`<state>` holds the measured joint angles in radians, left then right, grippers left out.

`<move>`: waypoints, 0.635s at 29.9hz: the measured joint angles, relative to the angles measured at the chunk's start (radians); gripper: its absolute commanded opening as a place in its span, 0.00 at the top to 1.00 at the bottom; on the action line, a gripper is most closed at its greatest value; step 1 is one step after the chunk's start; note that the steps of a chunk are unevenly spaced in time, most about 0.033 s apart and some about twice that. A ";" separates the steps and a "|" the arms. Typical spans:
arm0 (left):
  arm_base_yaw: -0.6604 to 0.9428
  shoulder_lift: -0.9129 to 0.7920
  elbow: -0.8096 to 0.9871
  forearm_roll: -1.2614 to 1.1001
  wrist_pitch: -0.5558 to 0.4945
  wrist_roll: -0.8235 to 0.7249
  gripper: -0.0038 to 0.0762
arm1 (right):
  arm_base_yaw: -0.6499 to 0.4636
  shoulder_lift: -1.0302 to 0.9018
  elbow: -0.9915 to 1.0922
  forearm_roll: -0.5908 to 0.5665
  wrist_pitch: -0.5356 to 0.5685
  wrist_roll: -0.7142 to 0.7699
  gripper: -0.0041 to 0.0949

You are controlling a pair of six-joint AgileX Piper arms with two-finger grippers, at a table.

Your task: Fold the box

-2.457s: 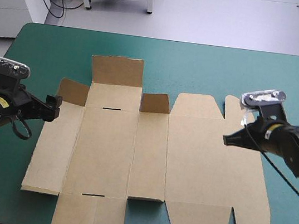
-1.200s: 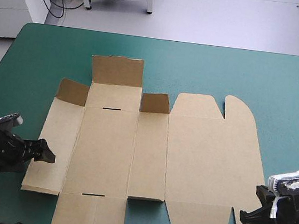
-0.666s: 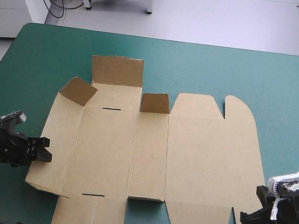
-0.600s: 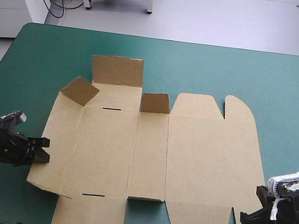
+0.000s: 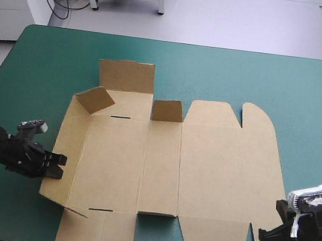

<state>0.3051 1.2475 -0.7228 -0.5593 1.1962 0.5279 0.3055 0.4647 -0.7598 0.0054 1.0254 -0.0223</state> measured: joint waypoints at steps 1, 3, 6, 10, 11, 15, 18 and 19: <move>0.000 0.000 0.000 -0.001 0.000 0.000 0.96 | 0.000 0.000 0.000 0.000 0.000 -0.001 0.96; 0.000 0.000 0.000 -0.001 0.000 0.000 0.96 | 0.000 0.000 0.000 0.002 0.000 -0.001 0.96; 0.000 0.000 0.000 -0.002 0.000 0.000 0.95 | 0.000 0.000 0.000 0.002 0.000 -0.002 0.96; -0.001 0.001 0.001 -0.002 0.001 0.004 0.83 | 0.000 0.000 0.000 0.002 0.000 -0.004 0.96; -0.001 0.002 0.002 -0.002 0.003 0.007 0.78 | 0.000 0.000 0.000 0.002 0.000 -0.004 0.96; -0.001 0.005 0.005 -0.001 0.005 0.007 0.50 | 0.000 0.000 0.000 0.002 0.000 -0.004 0.96; -0.001 0.005 0.005 0.006 0.005 0.007 0.29 | 0.000 0.000 0.000 0.002 0.003 -0.004 0.96; -0.001 0.005 0.005 0.008 0.005 0.007 0.23 | 0.000 0.000 0.000 0.002 0.003 -0.004 0.96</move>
<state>0.3041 1.2520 -0.7177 -0.5510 1.2016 0.5346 0.3055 0.4647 -0.7598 0.0074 1.0284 -0.0265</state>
